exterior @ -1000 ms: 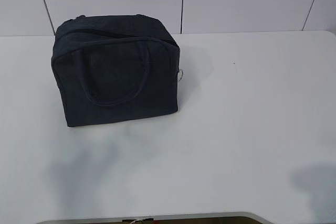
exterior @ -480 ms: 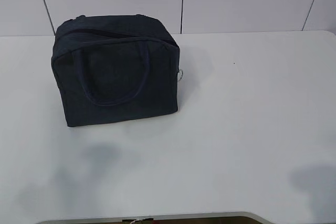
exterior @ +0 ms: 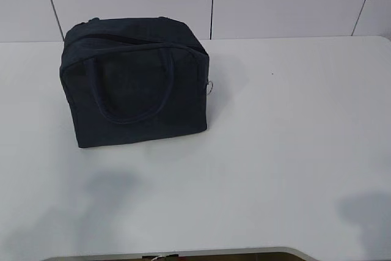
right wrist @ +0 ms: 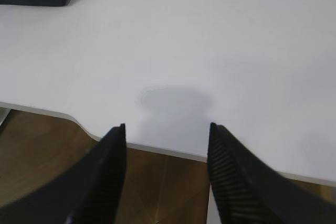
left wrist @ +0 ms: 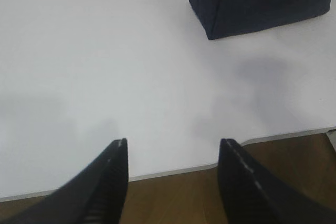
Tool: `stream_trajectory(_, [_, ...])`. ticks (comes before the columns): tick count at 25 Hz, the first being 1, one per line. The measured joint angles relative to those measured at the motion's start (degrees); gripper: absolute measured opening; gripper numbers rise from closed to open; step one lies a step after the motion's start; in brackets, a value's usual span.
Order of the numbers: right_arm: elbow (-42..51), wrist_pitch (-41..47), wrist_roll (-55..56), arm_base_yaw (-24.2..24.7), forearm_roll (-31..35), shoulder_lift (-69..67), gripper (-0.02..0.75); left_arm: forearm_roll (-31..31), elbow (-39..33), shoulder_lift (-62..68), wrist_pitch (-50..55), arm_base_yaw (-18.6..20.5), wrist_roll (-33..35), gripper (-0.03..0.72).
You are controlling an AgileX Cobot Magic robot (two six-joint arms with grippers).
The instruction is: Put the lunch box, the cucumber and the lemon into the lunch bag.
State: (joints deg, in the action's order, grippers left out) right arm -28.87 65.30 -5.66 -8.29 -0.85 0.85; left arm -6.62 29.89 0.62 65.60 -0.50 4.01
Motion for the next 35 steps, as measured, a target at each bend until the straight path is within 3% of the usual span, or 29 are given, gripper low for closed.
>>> stream_trajectory(13, [0.0,0.0,0.0,0.0,0.0,0.0,0.408,-1.13,-0.44,0.0,-1.3,0.09,1.47,0.438])
stream_trajectory(35, [0.0,0.0,0.0,0.0,0.0,0.0,0.407,-1.1,-0.93,0.0,-1.56,-0.64,1.94,0.4])
